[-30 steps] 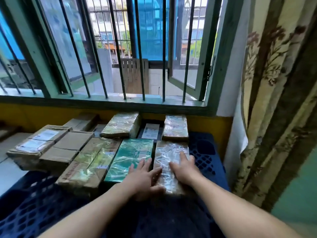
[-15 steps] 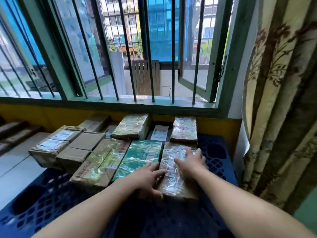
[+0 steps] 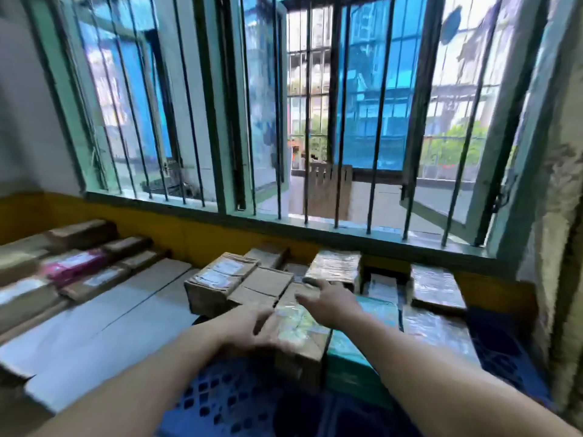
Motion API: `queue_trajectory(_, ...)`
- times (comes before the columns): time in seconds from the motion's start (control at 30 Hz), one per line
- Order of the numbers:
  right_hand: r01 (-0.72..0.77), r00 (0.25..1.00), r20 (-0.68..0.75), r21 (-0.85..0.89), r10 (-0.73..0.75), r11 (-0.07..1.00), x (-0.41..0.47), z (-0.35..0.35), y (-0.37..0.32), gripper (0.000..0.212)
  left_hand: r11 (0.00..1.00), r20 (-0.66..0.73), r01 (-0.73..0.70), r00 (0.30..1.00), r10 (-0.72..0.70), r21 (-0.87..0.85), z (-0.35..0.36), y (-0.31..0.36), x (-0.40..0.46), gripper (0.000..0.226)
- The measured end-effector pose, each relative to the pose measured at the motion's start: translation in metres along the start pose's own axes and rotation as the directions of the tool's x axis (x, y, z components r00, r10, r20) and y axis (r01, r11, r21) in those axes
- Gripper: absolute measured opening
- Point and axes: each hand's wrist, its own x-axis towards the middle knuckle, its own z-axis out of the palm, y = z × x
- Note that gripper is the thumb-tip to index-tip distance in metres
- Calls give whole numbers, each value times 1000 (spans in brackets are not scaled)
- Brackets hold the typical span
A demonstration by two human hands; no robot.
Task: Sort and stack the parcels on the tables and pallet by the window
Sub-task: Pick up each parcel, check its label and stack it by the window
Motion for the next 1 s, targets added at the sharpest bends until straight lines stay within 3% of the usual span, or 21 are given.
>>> queue_trajectory(0.2, 215, 968, 137, -16, -211, 977, -5, 80, -174, 75, 929, -59, 281, 951, -303, -243, 0, -143, -104, 71)
queue_trajectory(0.5, 473, 842, 307, -27, -443, 881, -20, 199, -370, 79, 782, -105, 556, 793, -601, -281, 7, -321, -225, 76)
queue_trajectory(0.83, 625, 744, 341, -54, -574, 778, 70, 276, -515, 72, 649, -89, 695, 658, -748, -310, -24, -479, -233, 77)
queue_trajectory(1.0, 649, 719, 361, -40, -594, 760, 125, 304, -587, 79, 601, -84, 735, 609, -789, -313, -51, -556, -225, 76)
